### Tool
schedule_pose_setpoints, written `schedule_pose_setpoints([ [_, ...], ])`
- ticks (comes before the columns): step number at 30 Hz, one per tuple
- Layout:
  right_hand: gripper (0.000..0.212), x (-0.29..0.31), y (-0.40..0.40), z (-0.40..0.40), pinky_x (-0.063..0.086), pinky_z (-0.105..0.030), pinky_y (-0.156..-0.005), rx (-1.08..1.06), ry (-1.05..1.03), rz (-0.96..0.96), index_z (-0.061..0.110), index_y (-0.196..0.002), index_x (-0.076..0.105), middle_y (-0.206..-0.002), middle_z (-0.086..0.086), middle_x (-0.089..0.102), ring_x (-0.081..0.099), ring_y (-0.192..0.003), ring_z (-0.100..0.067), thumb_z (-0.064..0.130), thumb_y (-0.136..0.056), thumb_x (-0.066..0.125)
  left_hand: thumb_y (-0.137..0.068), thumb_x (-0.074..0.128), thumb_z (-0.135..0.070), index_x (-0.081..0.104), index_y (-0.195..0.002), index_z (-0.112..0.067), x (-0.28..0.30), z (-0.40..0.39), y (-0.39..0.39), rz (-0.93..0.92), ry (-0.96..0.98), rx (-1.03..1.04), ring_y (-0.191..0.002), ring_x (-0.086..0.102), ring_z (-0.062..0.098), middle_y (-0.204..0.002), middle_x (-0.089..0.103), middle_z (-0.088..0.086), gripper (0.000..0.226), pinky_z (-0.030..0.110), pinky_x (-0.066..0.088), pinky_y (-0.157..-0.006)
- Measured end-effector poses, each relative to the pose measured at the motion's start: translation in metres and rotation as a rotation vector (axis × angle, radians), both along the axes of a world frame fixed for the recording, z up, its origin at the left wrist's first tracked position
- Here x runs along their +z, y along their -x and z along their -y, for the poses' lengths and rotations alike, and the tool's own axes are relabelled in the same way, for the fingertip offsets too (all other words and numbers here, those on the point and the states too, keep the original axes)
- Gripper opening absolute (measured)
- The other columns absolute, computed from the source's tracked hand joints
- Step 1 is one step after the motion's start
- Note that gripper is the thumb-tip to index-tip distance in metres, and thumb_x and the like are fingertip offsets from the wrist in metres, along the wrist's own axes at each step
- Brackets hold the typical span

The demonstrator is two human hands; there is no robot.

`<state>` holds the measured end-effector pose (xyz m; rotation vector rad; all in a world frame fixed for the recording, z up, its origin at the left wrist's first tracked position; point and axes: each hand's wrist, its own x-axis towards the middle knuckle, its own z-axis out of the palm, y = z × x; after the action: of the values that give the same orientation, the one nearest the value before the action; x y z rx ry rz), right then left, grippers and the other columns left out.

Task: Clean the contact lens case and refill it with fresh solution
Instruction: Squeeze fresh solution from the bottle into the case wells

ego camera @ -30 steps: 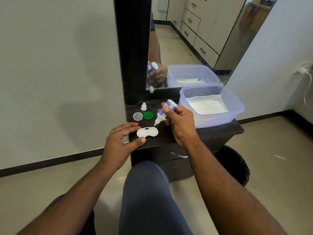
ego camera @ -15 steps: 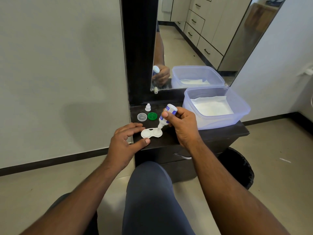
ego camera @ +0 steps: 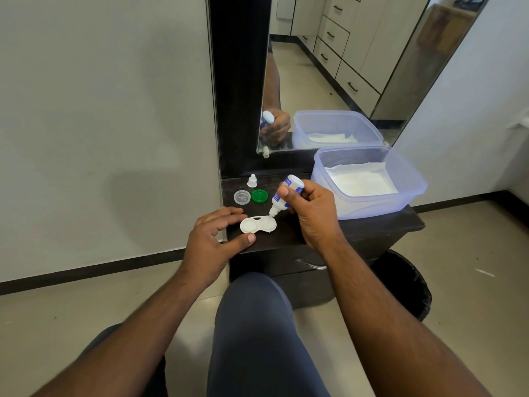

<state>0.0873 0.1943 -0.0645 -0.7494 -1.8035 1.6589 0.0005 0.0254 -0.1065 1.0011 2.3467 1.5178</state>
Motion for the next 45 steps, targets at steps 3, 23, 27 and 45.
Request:
schedule_pose_setpoints([
  [3,0.022,0.0006,-0.0005,0.0007,0.053,-0.012,-0.066,0.0,0.002,-0.005,0.012,-0.102,0.066,-0.088,0.004,0.069,0.066,-0.08,-0.007,0.021,-0.082,0.07,-0.073,0.079,-0.028,0.07,-0.114,-0.026,-0.0001,0.0006,0.0001,0.005,-0.006,-0.003,-0.123,0.045,0.004,-0.123,0.06,-0.017,0.041,0.009,0.031,-0.09],
  [23,0.017,0.0044,-0.0029,0.0034,0.049,-0.017,-0.059,-0.026,0.026,-0.027,0.015,-0.095,0.068,-0.082,0.003,0.071,0.065,-0.074,-0.008,0.021,-0.081,0.072,-0.074,0.079,-0.028,0.069,-0.113,-0.026,-0.0003,0.0005,-0.0007,0.011,-0.021,0.002,-0.123,0.047,0.006,-0.123,0.06,-0.017,0.041,0.015,0.034,-0.092],
  [27,0.008,0.0045,-0.0033,0.0036,0.048,-0.013,-0.057,-0.029,0.036,-0.045,0.02,-0.088,0.068,-0.078,0.006,0.07,0.065,-0.068,-0.003,0.019,-0.081,0.071,-0.074,0.079,-0.027,0.069,-0.114,-0.026,-0.0005,0.0005,-0.0005,0.018,-0.018,0.003,-0.123,0.046,0.005,-0.123,0.059,-0.017,0.041,0.009,0.031,-0.088],
  [45,0.011,0.0026,-0.0047,-0.0001,0.049,-0.023,-0.059,-0.016,0.091,-0.077,0.019,-0.09,0.069,-0.083,0.002,0.073,0.064,-0.072,-0.01,0.02,-0.079,0.072,-0.072,0.08,-0.029,0.069,-0.112,-0.028,-0.0013,0.0007,0.0013,0.022,-0.014,-0.006,-0.121,0.047,0.003,-0.121,0.06,-0.019,0.041,0.013,0.033,-0.093],
])
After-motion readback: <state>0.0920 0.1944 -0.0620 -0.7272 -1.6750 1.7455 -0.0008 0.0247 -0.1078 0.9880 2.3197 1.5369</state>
